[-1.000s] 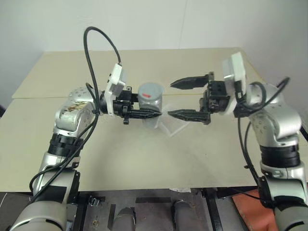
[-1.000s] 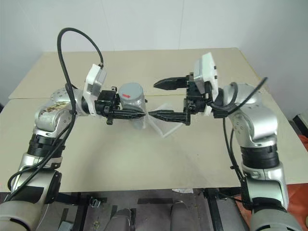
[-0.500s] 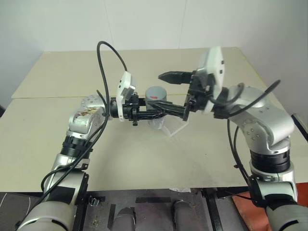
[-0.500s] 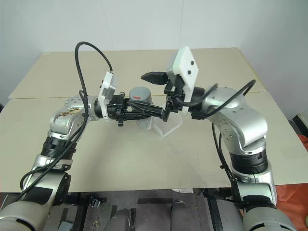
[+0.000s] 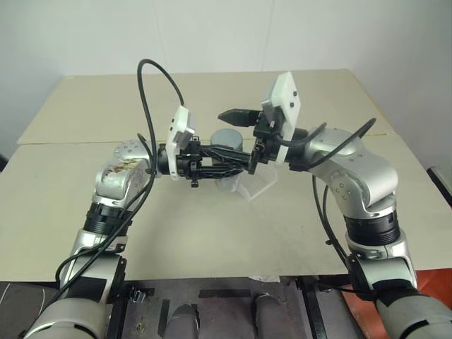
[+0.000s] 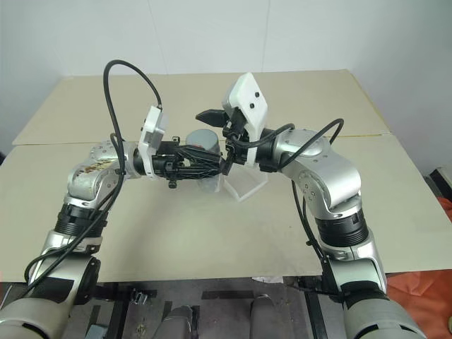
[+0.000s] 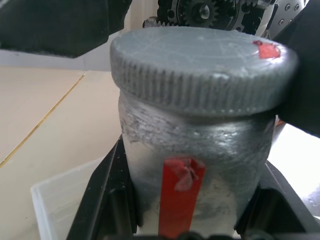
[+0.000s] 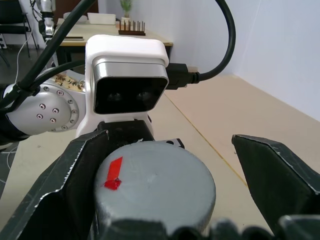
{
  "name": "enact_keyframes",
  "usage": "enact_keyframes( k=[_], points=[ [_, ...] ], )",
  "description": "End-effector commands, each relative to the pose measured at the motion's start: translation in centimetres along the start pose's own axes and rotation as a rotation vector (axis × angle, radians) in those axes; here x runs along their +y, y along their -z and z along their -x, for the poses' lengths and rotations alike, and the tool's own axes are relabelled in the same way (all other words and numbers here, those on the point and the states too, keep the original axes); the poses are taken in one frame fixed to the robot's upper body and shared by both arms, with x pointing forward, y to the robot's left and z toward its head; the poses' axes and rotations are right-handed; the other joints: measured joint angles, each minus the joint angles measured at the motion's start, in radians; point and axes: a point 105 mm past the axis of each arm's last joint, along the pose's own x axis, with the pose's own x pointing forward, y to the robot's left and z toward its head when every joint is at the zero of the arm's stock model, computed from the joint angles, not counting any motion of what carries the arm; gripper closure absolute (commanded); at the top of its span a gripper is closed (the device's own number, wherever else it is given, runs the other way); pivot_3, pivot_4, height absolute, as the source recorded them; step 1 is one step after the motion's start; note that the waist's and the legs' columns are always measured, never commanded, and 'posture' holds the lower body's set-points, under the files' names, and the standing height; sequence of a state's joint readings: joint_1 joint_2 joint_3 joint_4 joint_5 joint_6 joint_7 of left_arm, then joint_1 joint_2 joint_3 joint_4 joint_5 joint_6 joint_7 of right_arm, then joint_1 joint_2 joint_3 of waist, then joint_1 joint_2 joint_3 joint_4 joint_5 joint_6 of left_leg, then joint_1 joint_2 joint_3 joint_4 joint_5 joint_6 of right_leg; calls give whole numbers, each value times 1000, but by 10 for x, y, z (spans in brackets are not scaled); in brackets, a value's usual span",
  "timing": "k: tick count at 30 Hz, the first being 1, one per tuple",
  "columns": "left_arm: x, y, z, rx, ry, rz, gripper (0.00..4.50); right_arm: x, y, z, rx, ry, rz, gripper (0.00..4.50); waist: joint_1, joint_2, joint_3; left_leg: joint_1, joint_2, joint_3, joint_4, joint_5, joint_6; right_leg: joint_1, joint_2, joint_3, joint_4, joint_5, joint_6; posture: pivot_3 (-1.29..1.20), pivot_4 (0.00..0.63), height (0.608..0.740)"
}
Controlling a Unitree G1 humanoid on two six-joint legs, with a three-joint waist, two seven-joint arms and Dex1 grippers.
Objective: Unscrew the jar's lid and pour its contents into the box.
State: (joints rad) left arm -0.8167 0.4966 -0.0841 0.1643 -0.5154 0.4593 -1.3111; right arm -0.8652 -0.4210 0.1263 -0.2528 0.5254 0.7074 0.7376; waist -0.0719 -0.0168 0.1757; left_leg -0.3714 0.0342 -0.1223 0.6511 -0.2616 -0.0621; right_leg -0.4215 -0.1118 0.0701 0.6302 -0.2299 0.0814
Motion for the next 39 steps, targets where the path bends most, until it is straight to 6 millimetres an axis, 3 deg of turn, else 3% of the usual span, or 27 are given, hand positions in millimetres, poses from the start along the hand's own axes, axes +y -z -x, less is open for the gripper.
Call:
enact_keyframes(
  k=[1, 5, 10, 17, 26, 31, 39],
  points=[
    [-8, -16, 12, -27, 42, -74, 2580, -17, -11, 18, -18, 93, 35, 10, 0, 0, 0, 0, 0, 0, 0, 0, 0, 0, 0, 0, 0, 0, 0, 0, 150, 740],
    [-14, -16, 19, -16, 68, -104, 2580, -26, -16, 34, -65, 137, -10, 10, -1, 0, 0, 0, 0, 0, 0, 0, 0, 0, 0, 0, 0, 0, 0, 0, 150, 740],
    [-19, -20, 22, -40, 86, -112, 2580, -35, -7, 51, -14, 193, 4, 10, 6, 0, 0, 0, 0, 0, 0, 0, 0, 1, 0, 0, 0, 0, 0, 0, 150, 740],
    [-15, -21, 25, -45, 70, -121, 2580, -45, -5, 61, 25, 237, 40, 10, -4, 0, 0, 0, 0, 1, -1, 0, 0, 0, 0, 0, 0, 0, 0, 0, 150, 740],
    [-4, -7, 6, -42, 94, -85, 2580, -16, -43, 34, -84, 107, 64, 10, 0, 0, 0, 0, 0, 0, 0, 0, 0, 0, 0, 0, 0, 0, 0, 0, 150, 740],
    [-3, -10, -4, -46, 129, -106, 2580, 3, -38, 14, -68, 24, 61, 10, 0, 0, 0, 0, 0, 0, 0, 0, 0, 0, 0, 0, 0, 0, 0, 0, 150, 740],
    [-2, -11, -6, -47, 133, -122, 2580, 7, -24, 1, -12, 8, 79, 10, 0, 0, 0, 0, 0, 0, 0, 0, 0, 0, 0, 0, 0, 0, 0, 0, 150, 740]
  ],
)
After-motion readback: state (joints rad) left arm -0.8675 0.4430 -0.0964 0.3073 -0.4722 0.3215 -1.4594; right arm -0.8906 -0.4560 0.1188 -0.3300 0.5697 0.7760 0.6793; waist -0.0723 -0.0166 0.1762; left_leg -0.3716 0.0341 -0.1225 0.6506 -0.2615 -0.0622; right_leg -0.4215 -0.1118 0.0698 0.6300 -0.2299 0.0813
